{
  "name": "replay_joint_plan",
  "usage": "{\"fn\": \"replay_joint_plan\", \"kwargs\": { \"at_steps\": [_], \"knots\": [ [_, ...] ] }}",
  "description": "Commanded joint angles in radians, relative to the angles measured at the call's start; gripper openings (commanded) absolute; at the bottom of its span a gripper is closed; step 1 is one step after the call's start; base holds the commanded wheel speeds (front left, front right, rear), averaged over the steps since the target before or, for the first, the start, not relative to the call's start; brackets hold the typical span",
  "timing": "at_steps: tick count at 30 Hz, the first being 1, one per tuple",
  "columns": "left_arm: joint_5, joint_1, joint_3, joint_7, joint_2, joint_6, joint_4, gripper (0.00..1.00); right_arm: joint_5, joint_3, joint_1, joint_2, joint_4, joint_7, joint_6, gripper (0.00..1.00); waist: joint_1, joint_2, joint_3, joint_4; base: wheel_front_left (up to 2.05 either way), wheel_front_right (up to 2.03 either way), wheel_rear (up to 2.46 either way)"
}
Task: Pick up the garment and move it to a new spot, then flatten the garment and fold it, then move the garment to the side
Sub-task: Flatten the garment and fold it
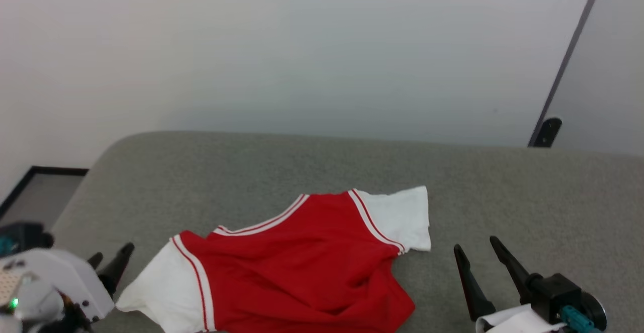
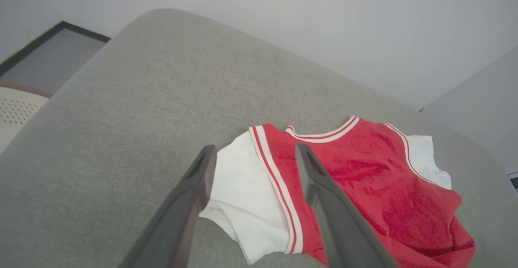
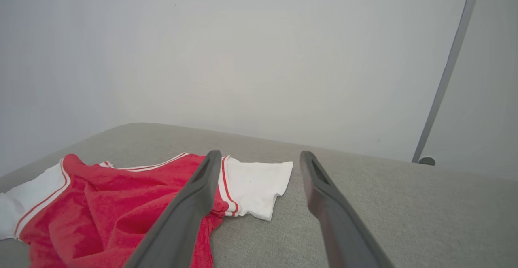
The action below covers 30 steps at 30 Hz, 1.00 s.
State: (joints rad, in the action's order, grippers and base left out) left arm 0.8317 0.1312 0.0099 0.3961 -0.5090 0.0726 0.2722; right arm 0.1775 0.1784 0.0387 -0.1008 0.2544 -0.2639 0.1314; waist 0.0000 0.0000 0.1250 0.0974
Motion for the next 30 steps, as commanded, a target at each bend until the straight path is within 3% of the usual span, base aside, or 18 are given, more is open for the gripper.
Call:
{"fn": "replay_joint_plan", "kwargs": {
  "at_steps": [1,6,10,19,24,30],
  "knots": [
    [0.002,0.028,-0.014,0.060,-0.019,-0.008,0.010,1.00,0.008,0.006,0.020,-0.008,-0.006,-0.001,-0.002,1.00,0.0000,0.0000,-0.051,-0.035,0.00,0.00,0.00],
    [0.058,0.140,-0.048,0.288,-0.069,-0.042,0.078,1.00,0.009,0.019,0.046,-0.030,-0.015,0.000,-0.002,1.00,0.0000,0.0000,-0.105,-0.069,0.00,0.00,0.00],
    [0.052,0.204,-0.086,0.396,-0.107,-0.042,0.131,1.00,0.012,0.026,0.071,-0.042,-0.027,-0.001,-0.002,1.00,0.0000,0.0000,-0.151,-0.096,0.00,0.00,0.00],
    [0.022,0.297,-0.151,0.491,-0.156,0.000,0.322,1.00,0.017,0.018,0.106,-0.066,-0.047,-0.001,-0.002,1.00,0.0000,0.0000,-0.226,-0.138,0.00,0.00,0.00],
    [-0.006,0.337,-0.183,0.491,-0.184,0.024,0.428,1.00,0.017,0.010,0.116,-0.073,-0.059,-0.001,-0.002,1.00,0.0000,0.0000,-0.260,-0.148,0.00,0.00,0.00],
    [-0.009,0.383,-0.194,0.475,-0.178,0.030,0.561,1.00,0.015,0.008,0.120,-0.081,-0.072,-0.001,-0.002,1.00,0.0000,0.0000,-0.290,-0.147,0.00,0.00,0.00]
  ]
}}
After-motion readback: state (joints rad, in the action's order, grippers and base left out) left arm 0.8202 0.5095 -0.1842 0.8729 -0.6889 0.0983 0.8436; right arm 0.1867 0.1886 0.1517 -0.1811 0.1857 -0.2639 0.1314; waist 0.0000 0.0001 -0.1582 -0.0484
